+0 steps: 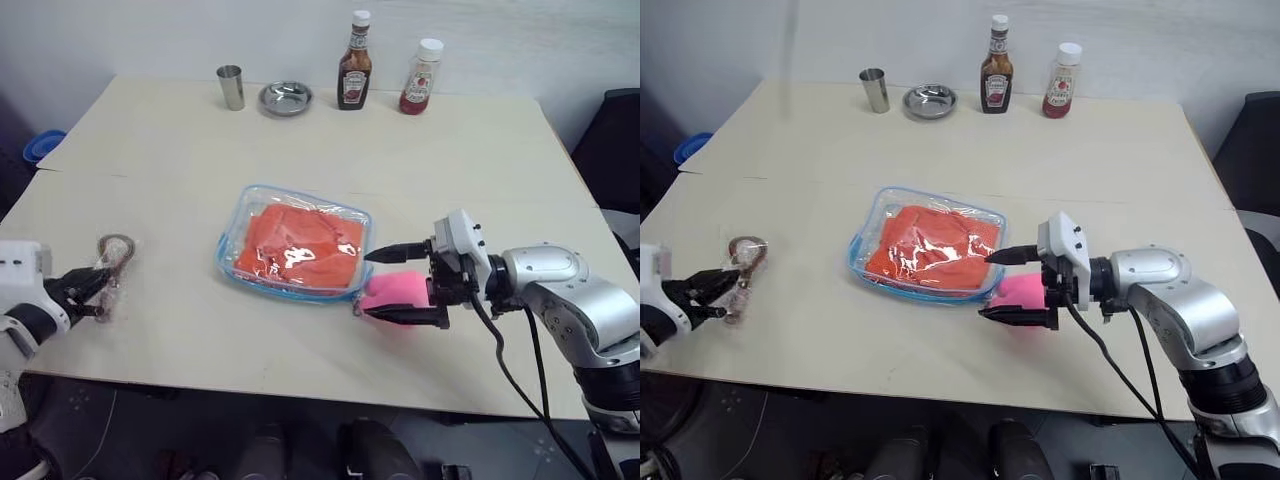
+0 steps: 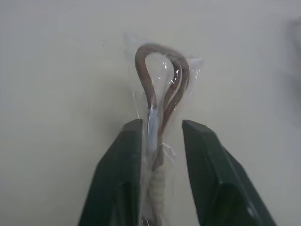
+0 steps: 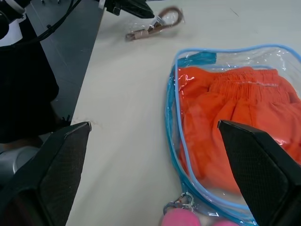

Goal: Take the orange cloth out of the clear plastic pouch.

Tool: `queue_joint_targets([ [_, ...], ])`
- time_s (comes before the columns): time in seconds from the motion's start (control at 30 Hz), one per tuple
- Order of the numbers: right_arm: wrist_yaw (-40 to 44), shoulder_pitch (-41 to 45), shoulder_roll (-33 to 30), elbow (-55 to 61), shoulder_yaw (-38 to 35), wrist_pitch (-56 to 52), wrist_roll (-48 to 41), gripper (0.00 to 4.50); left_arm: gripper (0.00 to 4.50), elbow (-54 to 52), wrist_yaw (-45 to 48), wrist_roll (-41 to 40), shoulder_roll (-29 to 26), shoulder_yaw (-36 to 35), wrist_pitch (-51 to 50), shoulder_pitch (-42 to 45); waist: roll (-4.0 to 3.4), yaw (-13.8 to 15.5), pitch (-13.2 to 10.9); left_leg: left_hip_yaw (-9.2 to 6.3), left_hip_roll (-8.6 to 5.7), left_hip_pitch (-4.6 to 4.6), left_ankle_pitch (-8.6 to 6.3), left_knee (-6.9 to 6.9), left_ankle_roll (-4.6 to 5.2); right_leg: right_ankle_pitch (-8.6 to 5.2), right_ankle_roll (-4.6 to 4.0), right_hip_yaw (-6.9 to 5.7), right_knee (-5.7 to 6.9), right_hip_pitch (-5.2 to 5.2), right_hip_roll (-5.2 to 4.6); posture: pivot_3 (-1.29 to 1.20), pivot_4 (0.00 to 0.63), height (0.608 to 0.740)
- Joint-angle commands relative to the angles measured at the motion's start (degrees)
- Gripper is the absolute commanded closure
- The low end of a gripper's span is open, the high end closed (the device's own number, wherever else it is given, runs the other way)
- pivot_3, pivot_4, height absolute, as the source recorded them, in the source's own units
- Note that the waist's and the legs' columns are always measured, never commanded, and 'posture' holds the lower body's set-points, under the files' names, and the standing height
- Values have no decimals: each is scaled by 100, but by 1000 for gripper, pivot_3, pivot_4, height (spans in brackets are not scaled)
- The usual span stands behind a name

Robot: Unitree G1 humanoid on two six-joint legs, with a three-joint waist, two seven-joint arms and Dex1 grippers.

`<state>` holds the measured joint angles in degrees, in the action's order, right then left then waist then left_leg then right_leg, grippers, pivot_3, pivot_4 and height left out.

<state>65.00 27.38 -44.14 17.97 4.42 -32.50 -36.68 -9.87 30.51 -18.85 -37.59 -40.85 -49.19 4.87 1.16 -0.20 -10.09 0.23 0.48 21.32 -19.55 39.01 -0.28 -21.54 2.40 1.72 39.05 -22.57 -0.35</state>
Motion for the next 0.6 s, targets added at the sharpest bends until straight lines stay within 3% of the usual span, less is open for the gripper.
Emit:
queue_joint_targets([
  [0.03,123,75,28,25,-61,134,37,0,2043,-158,-108,-80,-86,-178,188,-151,0,-6,0,0,0,0,0,0,0,0,0,0,0,0,0,0,150,740],
  [0.2,114,-92,-43,75,-210,113,93,0,567,-266,210,-477,-561,-627,-116,-307,3,-63,-1,-1,2,-2,-3,-8,5,0,0,-1,1,-1,2,0,150,740],
  [0.33,15,-360,-125,213,-383,59,96,0,567,-912,1397,-1600,-1276,-745,-425,-252,10,-66,-2,-5,2,0,-3,-9,4,0,-1,-4,-2,0,0,0,150,740],
  [0.53,-200,-723,-183,486,-606,-10,63,0,567,-1381,2484,-1263,-2208,1055,815,-136,-28,-64,-8,-9,-10,-8,1,-19,-4,0,-1,-4,-23,14,-10,0,150,740],
  [0.6,-304,-846,-201,613,-703,-60,25,0,567,-891,2741,-153,-2576,2299,2187,198,-29,-90,-9,-9,-11,-9,2,-37,1,0,-1,-3,-23,8,-9,0,150,740],
])
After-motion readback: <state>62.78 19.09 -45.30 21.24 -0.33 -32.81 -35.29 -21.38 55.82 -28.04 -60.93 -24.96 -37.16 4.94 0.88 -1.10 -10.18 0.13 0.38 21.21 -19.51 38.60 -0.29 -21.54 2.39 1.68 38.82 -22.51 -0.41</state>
